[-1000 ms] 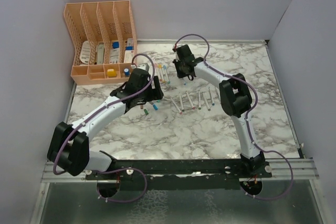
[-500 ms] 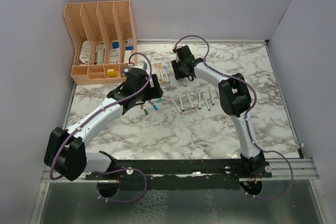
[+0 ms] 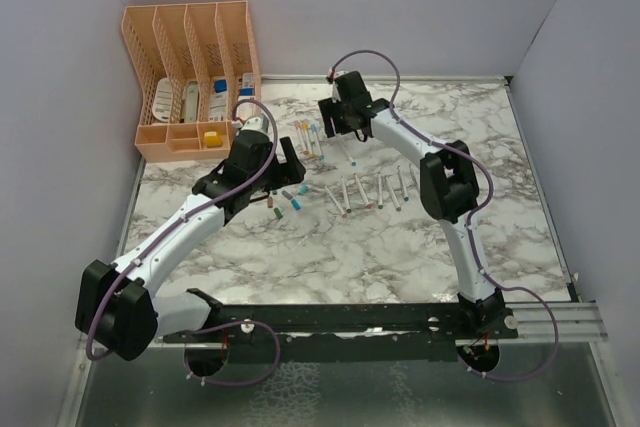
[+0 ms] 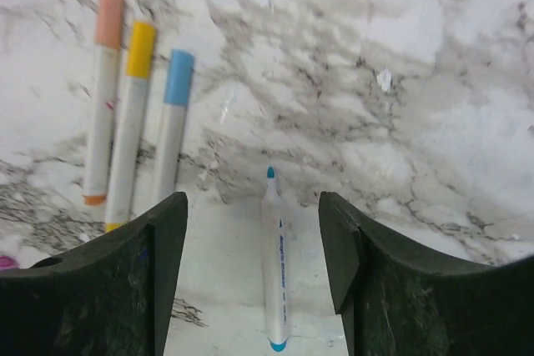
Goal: Open the pen caps
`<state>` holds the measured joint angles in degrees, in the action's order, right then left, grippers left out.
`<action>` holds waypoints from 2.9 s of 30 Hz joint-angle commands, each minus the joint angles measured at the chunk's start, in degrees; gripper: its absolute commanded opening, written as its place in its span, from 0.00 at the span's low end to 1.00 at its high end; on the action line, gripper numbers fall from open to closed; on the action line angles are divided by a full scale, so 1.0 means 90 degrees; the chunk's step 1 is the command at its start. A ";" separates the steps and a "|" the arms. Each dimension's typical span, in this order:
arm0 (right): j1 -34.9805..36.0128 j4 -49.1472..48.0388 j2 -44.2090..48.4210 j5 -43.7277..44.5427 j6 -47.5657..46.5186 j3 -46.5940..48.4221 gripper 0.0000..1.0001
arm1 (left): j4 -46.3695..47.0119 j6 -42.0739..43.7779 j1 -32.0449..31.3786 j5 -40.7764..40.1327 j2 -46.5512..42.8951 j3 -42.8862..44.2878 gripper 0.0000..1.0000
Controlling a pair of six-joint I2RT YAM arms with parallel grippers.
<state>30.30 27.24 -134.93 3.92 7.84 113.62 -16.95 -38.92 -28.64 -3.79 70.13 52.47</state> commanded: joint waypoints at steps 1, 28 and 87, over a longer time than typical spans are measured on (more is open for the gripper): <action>0.0006 0.0111 -0.0030 -0.0217 -0.0113 0.0702 0.64 | 0.0032 -0.0043 0.0177 -0.0162 -0.0264 -0.0103 0.94; 0.0567 0.0293 -0.0835 -0.0231 -0.0114 0.1305 0.48 | 0.0008 0.0120 0.1096 0.0472 -0.0819 -0.0479 0.96; 0.0490 -0.0822 0.1404 0.0205 0.0060 -0.0949 0.01 | 0.0627 -0.0562 0.1345 0.1245 -0.0629 -0.0193 0.96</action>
<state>34.87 27.11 -134.69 6.87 9.96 111.50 -16.56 -40.91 -16.88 3.36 62.70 49.19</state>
